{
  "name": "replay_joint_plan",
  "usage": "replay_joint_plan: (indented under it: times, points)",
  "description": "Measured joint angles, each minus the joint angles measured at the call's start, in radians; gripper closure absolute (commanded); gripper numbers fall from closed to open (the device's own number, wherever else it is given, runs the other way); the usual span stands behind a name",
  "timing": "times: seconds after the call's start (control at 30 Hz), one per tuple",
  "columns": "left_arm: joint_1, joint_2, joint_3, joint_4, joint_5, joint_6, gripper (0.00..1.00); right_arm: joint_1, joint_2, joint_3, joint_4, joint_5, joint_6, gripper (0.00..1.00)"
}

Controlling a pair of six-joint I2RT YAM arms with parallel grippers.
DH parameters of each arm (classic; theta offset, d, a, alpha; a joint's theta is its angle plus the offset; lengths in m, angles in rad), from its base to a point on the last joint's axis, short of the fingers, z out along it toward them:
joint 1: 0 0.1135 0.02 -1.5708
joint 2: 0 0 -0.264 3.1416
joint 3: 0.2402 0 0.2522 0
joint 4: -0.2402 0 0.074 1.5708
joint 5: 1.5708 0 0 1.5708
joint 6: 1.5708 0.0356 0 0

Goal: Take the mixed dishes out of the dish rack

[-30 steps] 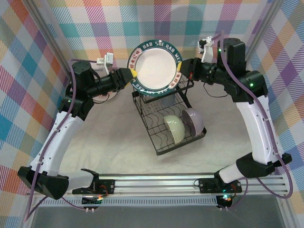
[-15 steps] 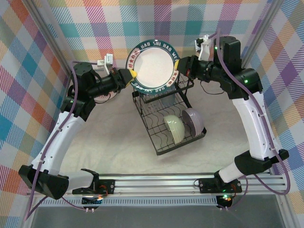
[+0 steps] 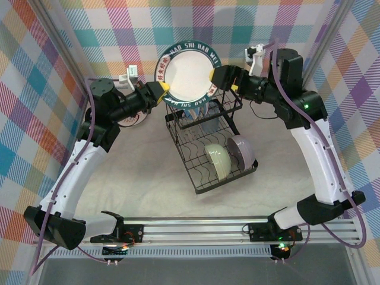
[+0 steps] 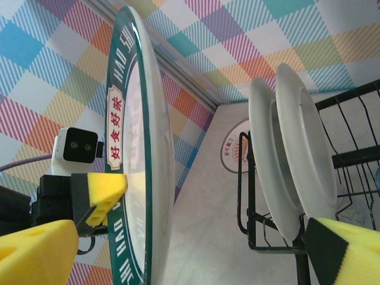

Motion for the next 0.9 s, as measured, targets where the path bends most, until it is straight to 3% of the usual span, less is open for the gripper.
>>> replay_joint_plan:
  times: [0.4,0.67,0.9]
  points:
    - [0.035,0.013,0.102,0.019,-0.086,-0.023,1.00,0.000,-0.198,-0.227,0.180,0.009,-0.035,0.01]
    - [0.166,0.076,0.177,-0.023,-0.148,-0.011,1.00,0.000,-0.285,-0.286,0.229,0.021,-0.072,0.01]
    - [0.329,0.128,0.138,-0.050,-0.168,-0.004,1.00,0.000,-0.311,-0.323,0.227,0.029,-0.103,0.01]
